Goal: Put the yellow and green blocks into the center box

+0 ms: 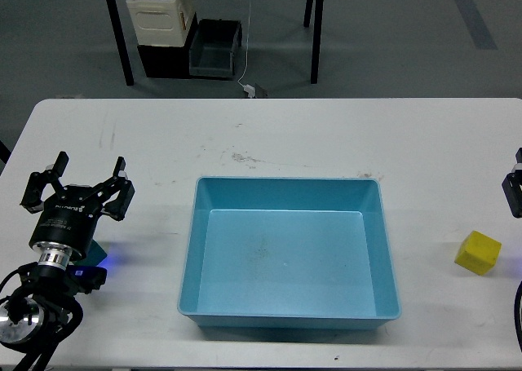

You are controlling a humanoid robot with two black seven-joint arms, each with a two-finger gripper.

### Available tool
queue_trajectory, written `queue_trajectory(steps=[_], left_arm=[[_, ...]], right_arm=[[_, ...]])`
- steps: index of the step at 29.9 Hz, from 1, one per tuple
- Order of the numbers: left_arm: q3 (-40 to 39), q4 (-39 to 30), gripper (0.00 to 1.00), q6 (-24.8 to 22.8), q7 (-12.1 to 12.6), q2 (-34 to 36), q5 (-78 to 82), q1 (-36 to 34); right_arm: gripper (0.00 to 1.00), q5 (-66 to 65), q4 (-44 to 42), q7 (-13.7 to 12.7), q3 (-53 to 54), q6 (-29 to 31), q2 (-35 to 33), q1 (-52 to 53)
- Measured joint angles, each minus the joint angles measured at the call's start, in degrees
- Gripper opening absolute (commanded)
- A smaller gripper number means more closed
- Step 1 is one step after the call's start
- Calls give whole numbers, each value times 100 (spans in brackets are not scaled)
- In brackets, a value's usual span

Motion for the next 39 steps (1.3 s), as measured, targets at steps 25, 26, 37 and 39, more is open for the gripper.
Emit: queue_trajectory(steps=[25,26,37,39], left_arm=[[11,10,100,-16,-170,1,8,8],[11,11,100,-16,-170,0,8,7],[4,35,100,-16,-198,-10,9,9],[1,38,100,-16,-202,-15,10,11]], right_arm=[[100,-2764,-58,8,48,586,-550,661],[100,-3156,-64,7,36,553,-698,802],[100,-7431,-88,189,-1190,376,-2875,2084],[100,-8017,-101,614,-1582,473,-3457,2291]])
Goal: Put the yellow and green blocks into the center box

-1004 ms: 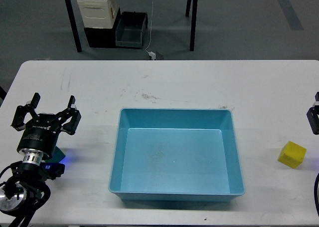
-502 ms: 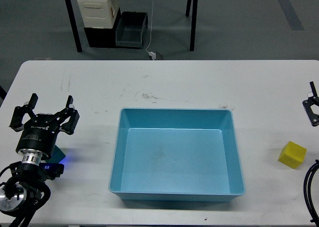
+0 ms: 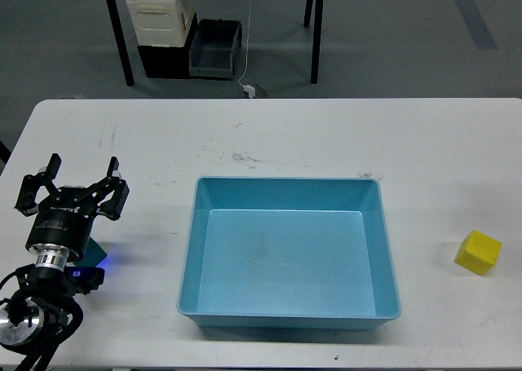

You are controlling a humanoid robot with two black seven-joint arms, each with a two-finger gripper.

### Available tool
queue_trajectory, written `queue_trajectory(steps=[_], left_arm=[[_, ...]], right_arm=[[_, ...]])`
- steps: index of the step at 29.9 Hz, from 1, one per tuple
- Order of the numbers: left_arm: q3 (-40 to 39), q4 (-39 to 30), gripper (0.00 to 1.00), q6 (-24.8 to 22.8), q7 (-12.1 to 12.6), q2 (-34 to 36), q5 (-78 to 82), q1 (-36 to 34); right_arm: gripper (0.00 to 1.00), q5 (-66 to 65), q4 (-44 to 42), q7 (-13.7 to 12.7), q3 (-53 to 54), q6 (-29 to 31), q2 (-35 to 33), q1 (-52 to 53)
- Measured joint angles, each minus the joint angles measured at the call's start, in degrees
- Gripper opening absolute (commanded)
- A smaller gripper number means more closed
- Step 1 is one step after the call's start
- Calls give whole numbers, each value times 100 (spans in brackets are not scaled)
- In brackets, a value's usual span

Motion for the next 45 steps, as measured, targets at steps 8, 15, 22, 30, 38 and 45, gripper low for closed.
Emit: queue_trajectory(steps=[8,15,22,30,38,45], left_arm=[[-2,14,100,0,-2,-2,1,2],[-9,15,100,0,-2,4,1,-9],[-10,23,100,0,-10,6,1,-6],[-19,28,100,0,-11,1,1,-2],[-14,57,100,0,-11,-16,1,-7],[-9,97,100,0,-11,-23,-9,-20]], right_arm=[[99,-1845,-407,2758,-1336,103,-1695,546],[99,-2623,-370,3035,-3409,105,-3253,1446],[99,-3559,-344,3040,-5349,99,-3652,2558],[99,-4903,-369,3040,-6259,98,-3247,2792],[99,-5024,-380,3037,-6584,644,-2951,2888],[99,-5034,-407,3037,-6774,1120,-2708,2990]])
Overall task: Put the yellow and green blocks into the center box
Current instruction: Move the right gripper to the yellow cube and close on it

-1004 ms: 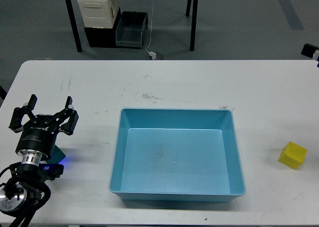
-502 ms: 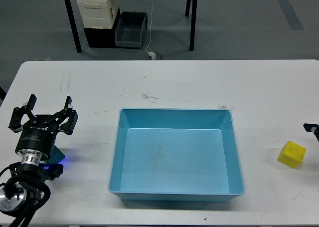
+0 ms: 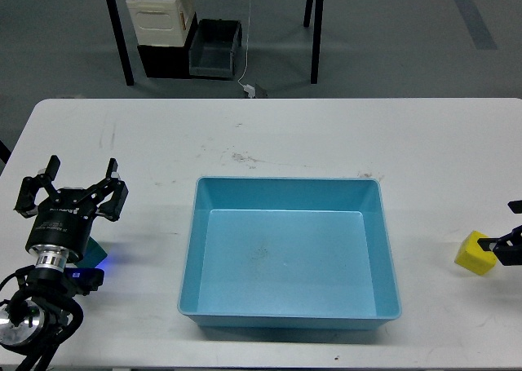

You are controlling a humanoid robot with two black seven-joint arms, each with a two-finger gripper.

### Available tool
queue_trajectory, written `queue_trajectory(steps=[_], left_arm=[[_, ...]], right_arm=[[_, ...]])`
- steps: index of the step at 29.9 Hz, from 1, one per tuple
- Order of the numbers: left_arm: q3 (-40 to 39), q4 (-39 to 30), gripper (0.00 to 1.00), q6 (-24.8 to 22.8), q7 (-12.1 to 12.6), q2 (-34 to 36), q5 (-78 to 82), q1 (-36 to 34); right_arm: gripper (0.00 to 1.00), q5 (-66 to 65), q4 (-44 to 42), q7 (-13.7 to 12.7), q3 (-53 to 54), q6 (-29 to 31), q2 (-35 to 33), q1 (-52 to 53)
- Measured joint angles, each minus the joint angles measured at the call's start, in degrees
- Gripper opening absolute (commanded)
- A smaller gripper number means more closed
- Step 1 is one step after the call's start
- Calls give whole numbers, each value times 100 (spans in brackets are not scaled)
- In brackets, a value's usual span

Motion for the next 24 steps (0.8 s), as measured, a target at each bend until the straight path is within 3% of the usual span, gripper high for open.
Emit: queue_trajectory(steps=[24], left_arm=[[0,49,100,0,-114,-6,0,-5]], right_arm=[[99,-72,-702,0,-1536,18,790,874]])
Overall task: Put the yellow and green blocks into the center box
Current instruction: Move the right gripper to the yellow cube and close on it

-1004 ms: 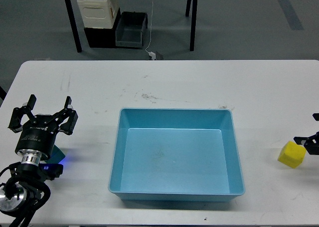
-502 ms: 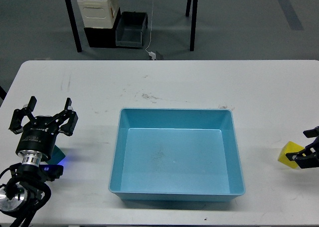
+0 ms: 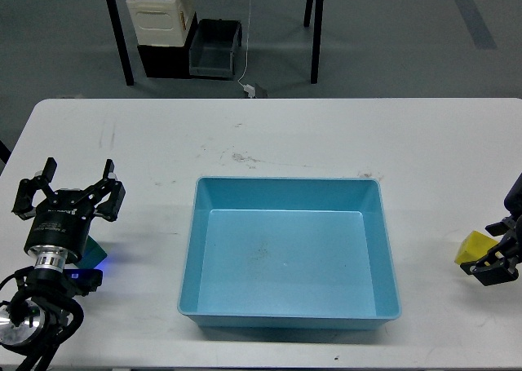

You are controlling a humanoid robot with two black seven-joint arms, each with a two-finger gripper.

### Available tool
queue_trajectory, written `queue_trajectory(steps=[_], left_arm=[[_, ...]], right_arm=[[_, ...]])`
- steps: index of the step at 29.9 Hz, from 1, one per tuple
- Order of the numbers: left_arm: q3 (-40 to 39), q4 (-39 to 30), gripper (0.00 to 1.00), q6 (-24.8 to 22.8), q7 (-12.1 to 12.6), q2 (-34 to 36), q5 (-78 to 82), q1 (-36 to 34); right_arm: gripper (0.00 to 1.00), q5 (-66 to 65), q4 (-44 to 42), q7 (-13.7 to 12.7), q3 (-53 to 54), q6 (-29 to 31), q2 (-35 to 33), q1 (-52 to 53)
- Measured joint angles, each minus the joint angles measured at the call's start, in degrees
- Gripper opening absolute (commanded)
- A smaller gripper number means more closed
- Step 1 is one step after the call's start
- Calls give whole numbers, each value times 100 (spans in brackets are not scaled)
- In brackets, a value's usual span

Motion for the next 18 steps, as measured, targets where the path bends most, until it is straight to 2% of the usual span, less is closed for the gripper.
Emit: queue_trajectory(steps=[18], left_arm=[[-10,0,100,0,-3,0,1,0]], right_arm=[[96,-70,-332,0,-106,0,254,-60]])
